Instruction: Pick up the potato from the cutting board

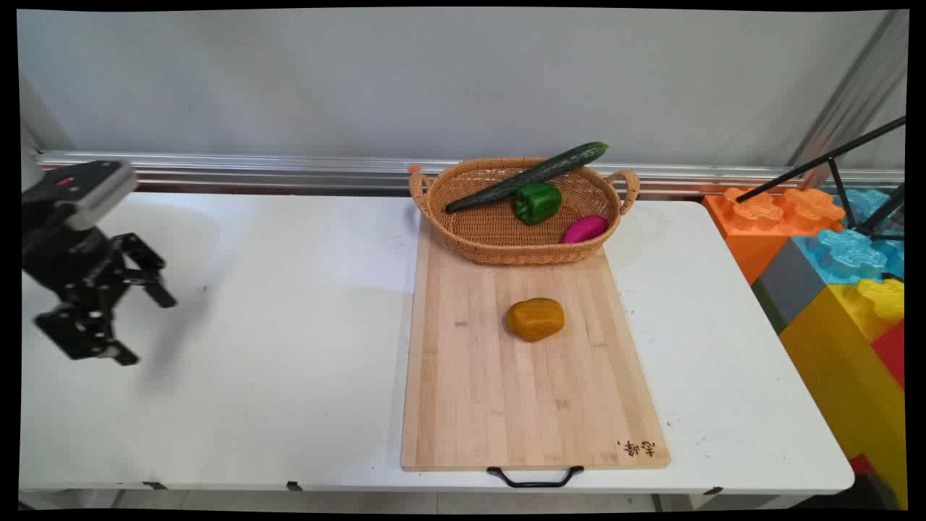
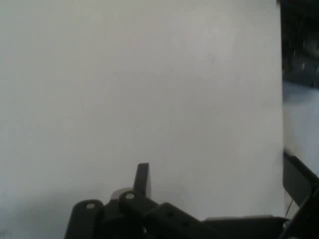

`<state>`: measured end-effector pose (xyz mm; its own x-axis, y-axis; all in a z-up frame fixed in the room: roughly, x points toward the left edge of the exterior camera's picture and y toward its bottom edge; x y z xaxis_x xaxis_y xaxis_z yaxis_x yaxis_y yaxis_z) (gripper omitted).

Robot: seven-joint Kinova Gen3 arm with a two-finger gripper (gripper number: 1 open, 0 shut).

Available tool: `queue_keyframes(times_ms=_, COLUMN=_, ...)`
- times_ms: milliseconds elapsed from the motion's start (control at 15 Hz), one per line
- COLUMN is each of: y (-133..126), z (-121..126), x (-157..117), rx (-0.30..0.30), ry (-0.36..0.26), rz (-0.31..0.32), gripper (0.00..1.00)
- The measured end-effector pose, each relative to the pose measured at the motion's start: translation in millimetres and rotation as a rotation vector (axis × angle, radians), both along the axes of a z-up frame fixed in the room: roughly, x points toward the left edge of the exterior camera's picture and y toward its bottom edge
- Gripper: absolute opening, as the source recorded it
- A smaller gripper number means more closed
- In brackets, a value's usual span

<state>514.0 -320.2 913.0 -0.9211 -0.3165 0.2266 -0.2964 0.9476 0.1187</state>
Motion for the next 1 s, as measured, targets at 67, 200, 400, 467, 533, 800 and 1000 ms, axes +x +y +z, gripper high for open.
queue_keyframes(times_ms=67, y=-2, z=1, x=-9, rx=0.000, ry=0.010, rz=0.007, gripper=1.00)
queue_keyframes(times_ms=200, y=-7, z=3, x=-29, rx=-0.003, ry=0.031, rz=0.021, gripper=1.00)
queue_keyframes(times_ms=400, y=-22, z=8, x=-73, rx=-0.018, ry=0.069, rz=0.038, gripper=1.00)
queue_keyframes(times_ms=467, y=-27, z=9, x=-87, rx=-0.024, ry=0.080, rz=0.045, gripper=1.00)
queue_keyframes(times_ms=533, y=-33, z=10, x=-103, rx=-0.030, ry=0.094, rz=0.053, gripper=1.00)
queue_keyframes(times_ms=800, y=-56, z=10, x=-156, rx=-0.052, ry=0.143, rz=0.085, gripper=1.00)
queue_keyframes(times_ms=1000, y=-81, z=5, x=-200, rx=-0.097, ry=0.193, rz=0.112, gripper=1.00)
